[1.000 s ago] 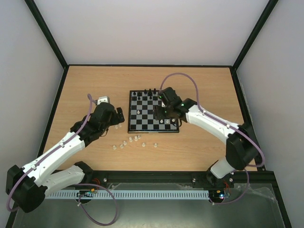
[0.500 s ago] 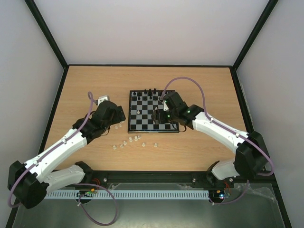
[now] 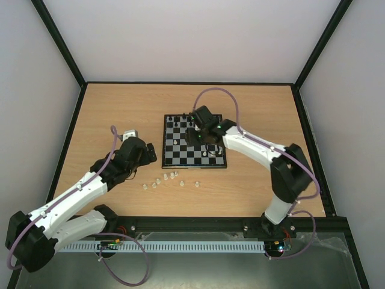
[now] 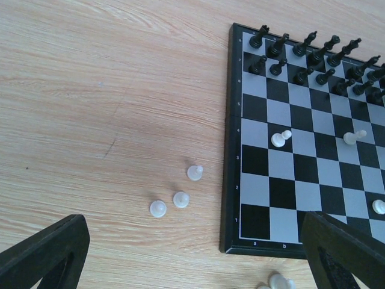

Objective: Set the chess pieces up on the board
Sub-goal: Pick up the chess piece from the chessboard.

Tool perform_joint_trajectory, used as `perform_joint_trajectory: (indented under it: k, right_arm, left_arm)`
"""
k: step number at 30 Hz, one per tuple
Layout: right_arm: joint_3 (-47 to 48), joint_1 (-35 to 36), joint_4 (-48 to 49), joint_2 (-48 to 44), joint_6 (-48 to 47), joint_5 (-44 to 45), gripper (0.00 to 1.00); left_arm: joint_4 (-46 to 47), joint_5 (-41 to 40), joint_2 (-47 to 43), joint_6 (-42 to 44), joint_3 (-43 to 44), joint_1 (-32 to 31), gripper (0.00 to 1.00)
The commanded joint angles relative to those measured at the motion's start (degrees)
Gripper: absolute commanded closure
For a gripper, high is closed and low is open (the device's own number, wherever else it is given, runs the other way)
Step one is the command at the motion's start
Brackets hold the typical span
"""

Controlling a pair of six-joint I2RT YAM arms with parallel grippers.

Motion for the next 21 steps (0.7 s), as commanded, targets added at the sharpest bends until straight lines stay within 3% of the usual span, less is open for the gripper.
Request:
perform_joint_trajectory:
  k: [1, 8, 14, 21]
  right_arm:
    - [9.26, 0.35, -5.71, 8.17, 0.08, 3.92, 0.38]
    - [21.18, 0.42, -12.53, 19.9, -0.24, 9.61, 0.47]
    - [23.06, -0.42, -15.2, 23.38, 0.46, 13.4, 0.53]
    - [20.97, -2.63, -14.59, 22.69, 0.57, 11.66, 0.57]
  left_arm:
    - [3.52, 1.44, -1.58, 4.38, -1.57, 0.48, 0.0]
    - [5.31, 6.39, -4.53, 6.48, -3.45, 2.01, 0.01]
    - [6.48, 8.84, -5.86, 6.75, -4.99, 2.24, 0.01]
    - [6.92, 9.7, -6.22, 6.9, -5.41, 2.22, 0.0]
